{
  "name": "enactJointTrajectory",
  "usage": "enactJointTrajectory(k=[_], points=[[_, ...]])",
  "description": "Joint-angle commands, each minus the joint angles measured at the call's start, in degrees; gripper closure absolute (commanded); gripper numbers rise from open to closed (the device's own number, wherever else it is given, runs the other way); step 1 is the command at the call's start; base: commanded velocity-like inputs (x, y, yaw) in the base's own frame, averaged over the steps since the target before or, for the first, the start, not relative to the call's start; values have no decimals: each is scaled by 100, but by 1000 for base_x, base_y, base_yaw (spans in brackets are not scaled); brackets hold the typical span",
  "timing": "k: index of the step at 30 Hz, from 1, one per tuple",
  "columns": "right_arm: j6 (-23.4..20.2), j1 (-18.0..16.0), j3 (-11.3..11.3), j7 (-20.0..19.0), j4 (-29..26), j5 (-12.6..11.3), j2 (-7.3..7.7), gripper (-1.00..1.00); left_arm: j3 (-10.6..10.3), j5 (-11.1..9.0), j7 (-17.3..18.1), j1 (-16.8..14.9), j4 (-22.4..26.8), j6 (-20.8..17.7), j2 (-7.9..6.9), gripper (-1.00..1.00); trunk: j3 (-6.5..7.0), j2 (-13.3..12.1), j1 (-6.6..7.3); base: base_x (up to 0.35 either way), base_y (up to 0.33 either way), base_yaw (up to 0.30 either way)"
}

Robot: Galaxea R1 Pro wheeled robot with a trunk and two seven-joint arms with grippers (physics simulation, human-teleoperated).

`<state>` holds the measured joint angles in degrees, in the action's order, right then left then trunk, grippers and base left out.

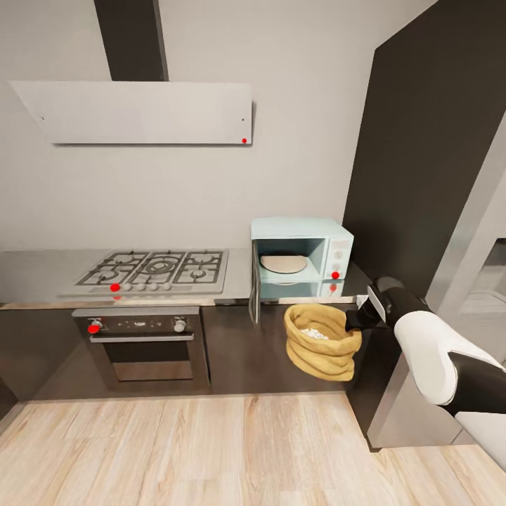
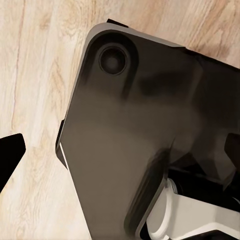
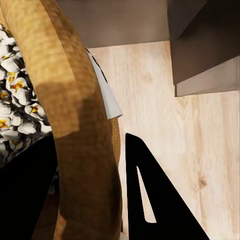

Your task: In the kitchen, take the popcorn bag from the countertop, put it into the microwave, and heat it until the popcorn is cooked so the cooked popcorn ends up inside the bag.

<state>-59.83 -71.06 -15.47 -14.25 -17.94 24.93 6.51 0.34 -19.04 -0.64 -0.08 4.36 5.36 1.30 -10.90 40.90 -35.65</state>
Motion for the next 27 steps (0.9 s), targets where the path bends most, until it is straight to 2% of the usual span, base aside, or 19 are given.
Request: enactJointTrajectory(k=[1,9,14,17,21,27], points=[[-17,-4,-42,-28,-11,55,4,100,1,-21,-7,-1,3,11,1,-100,-8,7,-1,0,0,0],[-17,-3,-28,0,-677,64,-33,100,6,-29,-7,-1,3,11,-4,-100,-8,7,-1,0,0,0],[-17,-68,-26,1,-591,47,-28,100,4,-30,-7,-1,3,12,-5,-100,-8,7,-1,0,0,0],[-17,-277,-26,0,-511,38,-21,100,5,-30,-7,-1,3,13,-5,-100,-8,7,-1,0,0,0],[-17,-773,-26,1,32,37,6,100,6,-30,-7,-1,3,13,-7,-100,-8,7,-1,0,0,0],[-17,-959,-26,1,96,42,-11,100,4,-30,-7,-1,3,14,-7,-100,-8,7,-1,0,0,0]])
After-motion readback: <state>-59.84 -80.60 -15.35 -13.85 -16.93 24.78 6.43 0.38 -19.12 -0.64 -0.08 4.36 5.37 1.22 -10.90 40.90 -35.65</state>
